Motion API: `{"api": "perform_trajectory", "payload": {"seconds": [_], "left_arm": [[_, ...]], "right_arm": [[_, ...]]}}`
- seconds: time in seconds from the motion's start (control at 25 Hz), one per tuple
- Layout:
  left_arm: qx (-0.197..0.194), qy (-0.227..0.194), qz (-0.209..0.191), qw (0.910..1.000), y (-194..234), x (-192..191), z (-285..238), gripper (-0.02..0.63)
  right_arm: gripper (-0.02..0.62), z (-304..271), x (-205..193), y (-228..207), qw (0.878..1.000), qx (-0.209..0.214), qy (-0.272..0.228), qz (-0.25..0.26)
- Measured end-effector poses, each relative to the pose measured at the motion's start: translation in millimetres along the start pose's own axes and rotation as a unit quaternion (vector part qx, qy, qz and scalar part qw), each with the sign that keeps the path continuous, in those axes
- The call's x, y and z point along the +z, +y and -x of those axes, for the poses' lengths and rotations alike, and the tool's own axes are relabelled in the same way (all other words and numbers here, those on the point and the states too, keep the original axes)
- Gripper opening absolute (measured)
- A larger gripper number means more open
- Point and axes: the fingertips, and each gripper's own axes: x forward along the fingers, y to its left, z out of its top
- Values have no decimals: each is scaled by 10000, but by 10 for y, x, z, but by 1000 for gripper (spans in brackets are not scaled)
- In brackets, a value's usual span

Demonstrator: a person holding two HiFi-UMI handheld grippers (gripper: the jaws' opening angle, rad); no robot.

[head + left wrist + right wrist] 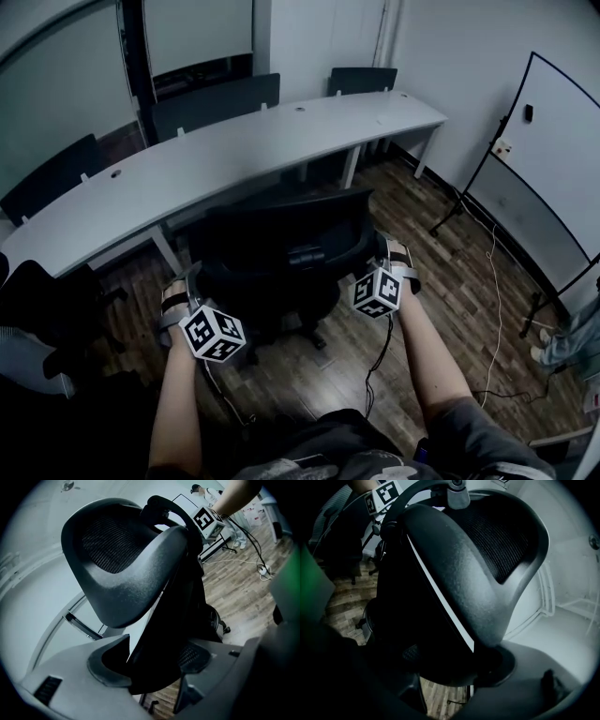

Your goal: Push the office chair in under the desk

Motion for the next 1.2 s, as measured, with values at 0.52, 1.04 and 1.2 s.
{"api": "perform_trajectory", "payload": {"seconds": [0.52,1.04,1.2], "left_arm": [[159,172,72,9997,519,273,-1187,281],[552,746,383,9949,913,589,-2221,276],[638,896,488,9927,999,631,-2454,278]], "right_arm": [[302,-1399,38,-569,9994,44,-335,48],[302,-2906,90,-1145,9937,422,-1002,284],[302,-3242,127,-1242,9908,498,-1211,351]]}}
